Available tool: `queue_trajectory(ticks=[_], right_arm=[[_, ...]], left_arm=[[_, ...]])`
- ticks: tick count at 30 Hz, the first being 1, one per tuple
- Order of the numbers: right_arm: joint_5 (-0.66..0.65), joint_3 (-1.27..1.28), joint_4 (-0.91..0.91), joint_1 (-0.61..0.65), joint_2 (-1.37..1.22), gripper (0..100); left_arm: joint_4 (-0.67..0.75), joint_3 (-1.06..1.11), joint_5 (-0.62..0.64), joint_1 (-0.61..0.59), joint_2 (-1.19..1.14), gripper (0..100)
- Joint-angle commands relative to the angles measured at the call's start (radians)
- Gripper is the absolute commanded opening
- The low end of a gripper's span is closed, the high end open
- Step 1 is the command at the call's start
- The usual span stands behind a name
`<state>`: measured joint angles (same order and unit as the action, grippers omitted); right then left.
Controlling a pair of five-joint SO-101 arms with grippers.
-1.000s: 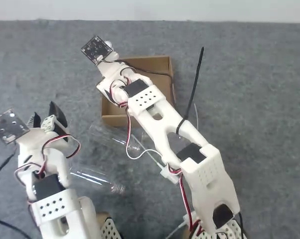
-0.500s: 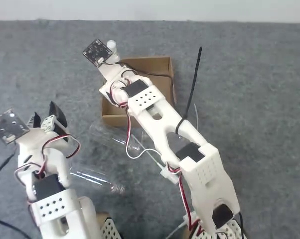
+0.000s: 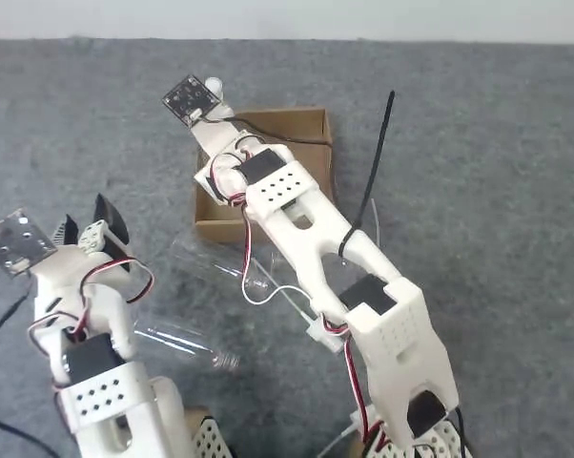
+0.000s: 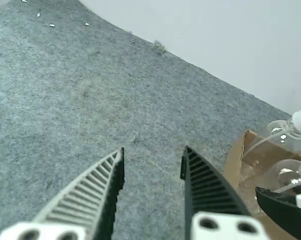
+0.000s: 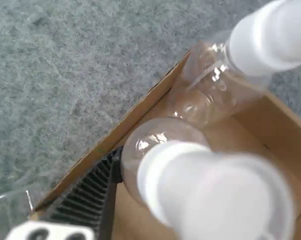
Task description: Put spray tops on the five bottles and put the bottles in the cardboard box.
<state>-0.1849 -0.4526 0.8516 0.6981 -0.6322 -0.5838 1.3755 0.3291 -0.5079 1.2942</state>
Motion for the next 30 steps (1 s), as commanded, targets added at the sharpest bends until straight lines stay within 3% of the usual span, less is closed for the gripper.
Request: queue_trajectory(ticks=[1, 17, 22, 30], right_arm=[[0.015, -0.025, 0.045, -0.004, 0.087, 18.4], [0.015, -0.029, 0.136, -0.002, 0.159, 18.6], [0.017, -0.025, 0.15, -0.002, 0.16, 23.7], [0.008, -0.025, 0.077, 0.01, 0.133, 11.0]], left_arm=[[0.031, -0.016, 0.005, -0.003, 0.014, 18], [0.031, -0.016, 0.005, -0.003, 0.014, 18], [0.031, -0.016, 0.005, -0.003, 0.014, 18], [0.031, -0.016, 0.005, -0.003, 0.014, 18]])
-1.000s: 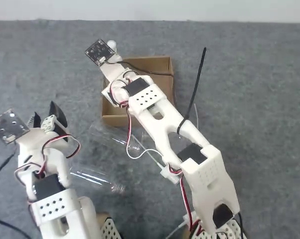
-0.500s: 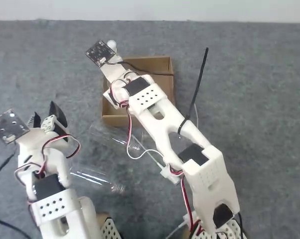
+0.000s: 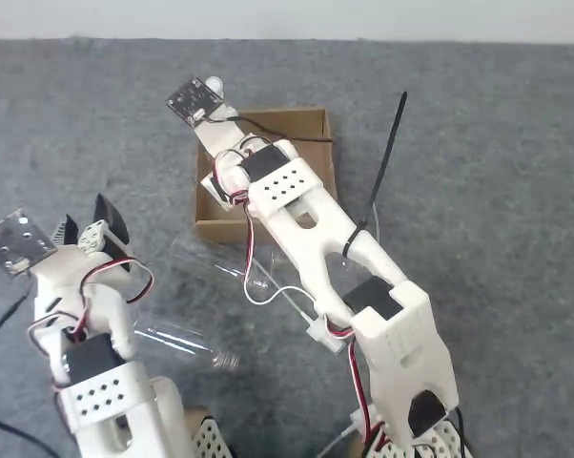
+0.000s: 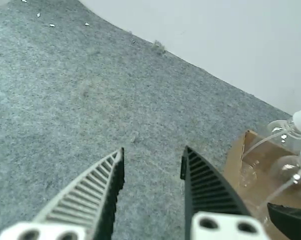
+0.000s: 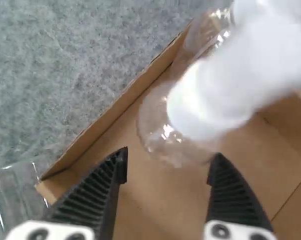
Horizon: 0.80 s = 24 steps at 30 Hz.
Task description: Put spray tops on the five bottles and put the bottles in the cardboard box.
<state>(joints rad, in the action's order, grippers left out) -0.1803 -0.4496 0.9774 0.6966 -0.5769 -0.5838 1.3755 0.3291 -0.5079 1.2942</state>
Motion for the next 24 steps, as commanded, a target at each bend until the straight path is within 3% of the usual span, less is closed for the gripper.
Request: queue_trajectory(ticks=[1, 24], right_arm=[[0.003, -0.028, -0.059, 0.01, 0.073, 9.0], [0.0, -0.028, -0.09, 0.005, -0.001, 7.1]], left_arm=[[0.031, -0.016, 0.005, -0.003, 0.014, 18], [0.032, -0.016, 0.005, -0.003, 0.014, 18]])
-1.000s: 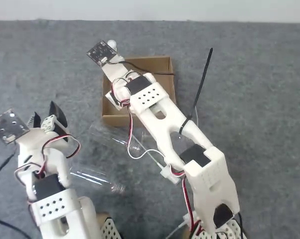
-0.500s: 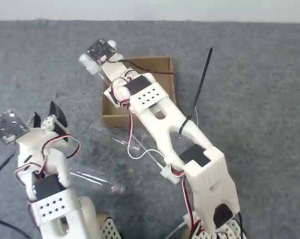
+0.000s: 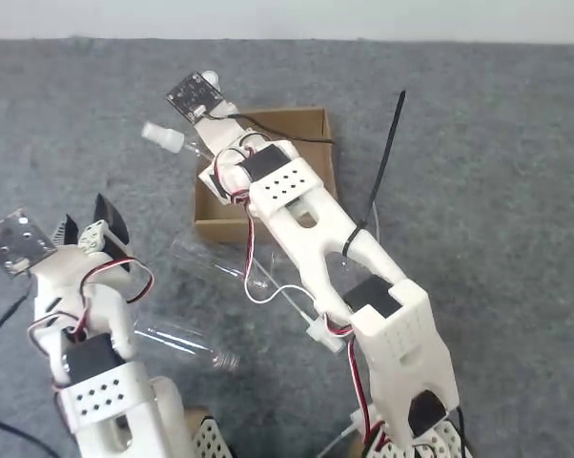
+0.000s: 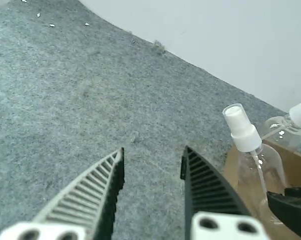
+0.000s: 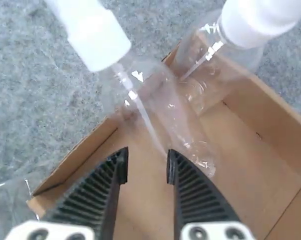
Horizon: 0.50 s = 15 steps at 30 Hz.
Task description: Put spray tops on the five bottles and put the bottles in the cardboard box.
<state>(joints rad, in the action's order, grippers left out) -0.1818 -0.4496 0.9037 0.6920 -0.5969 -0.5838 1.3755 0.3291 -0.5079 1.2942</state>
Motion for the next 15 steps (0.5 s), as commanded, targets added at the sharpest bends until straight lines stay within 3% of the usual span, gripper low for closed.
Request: queue_trajectory(ticks=[1, 4, 10, 15], right_arm=[[0.002, -0.028, -0.016, 0.01, 0.018, 7.1], [-0.048, -0.028, -0.015, 0.012, 0.016, 8.5], [-0.094, -0.028, -0.015, 0.012, 0.008, 23.2], [-0.094, -0.028, -0.022, 0.012, 0.008, 24.1]], left_arm=[[0.032, -0.016, 0.005, -0.003, 0.014, 18], [0.032, -0.016, 0.005, -0.003, 0.014, 18], [0.032, -0.016, 0.005, -0.003, 0.014, 18], [0.044, -0.015, 0.005, -0.003, 0.014, 18]])
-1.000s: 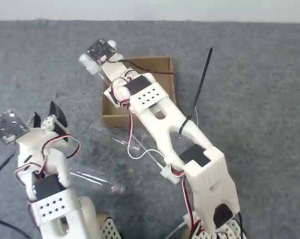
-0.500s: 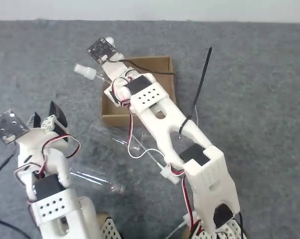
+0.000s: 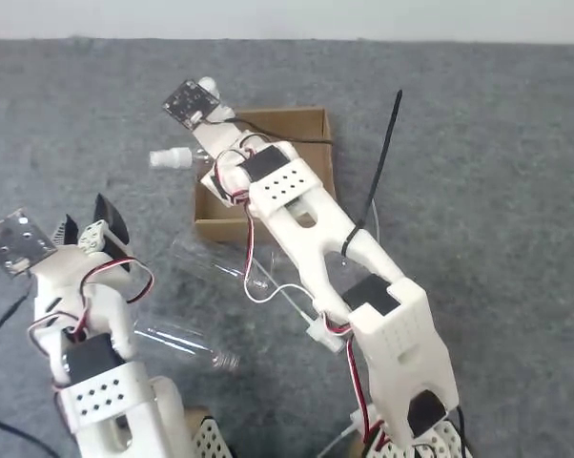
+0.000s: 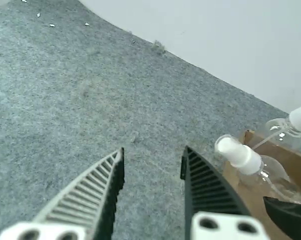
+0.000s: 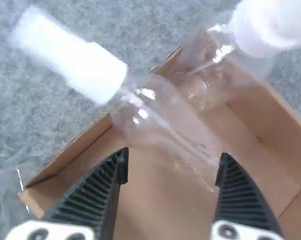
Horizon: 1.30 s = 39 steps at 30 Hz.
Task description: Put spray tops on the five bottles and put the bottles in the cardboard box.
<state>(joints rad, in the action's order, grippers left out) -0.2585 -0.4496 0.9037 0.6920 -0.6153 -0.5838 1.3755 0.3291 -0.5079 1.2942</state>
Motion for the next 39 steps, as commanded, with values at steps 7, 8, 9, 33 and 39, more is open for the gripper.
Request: queue_trajectory(ticks=[7, 8, 9, 33, 39], right_arm=[[-0.025, -0.029, -0.045, 0.01, 0.013, 24.2], [-0.026, -0.032, -0.045, 0.01, 0.007, 24.2], [-0.029, -0.032, -0.045, 0.01, 0.001, 24.3], [-0.253, -0.032, -0.179, 0.004, -0.116, 29.5], [-0.255, -0.032, -0.179, 0.002, -0.082, 10.8]], left_arm=[[0.057, -0.01, 0.005, -0.003, 0.014, 18], [0.057, -0.01, 0.005, -0.003, 0.014, 18], [0.057, -0.01, 0.005, -0.003, 0.014, 18], [0.058, -0.01, 0.005, -0.002, 0.014, 18], [0.058, -0.01, 0.005, -0.002, 0.014, 18]])
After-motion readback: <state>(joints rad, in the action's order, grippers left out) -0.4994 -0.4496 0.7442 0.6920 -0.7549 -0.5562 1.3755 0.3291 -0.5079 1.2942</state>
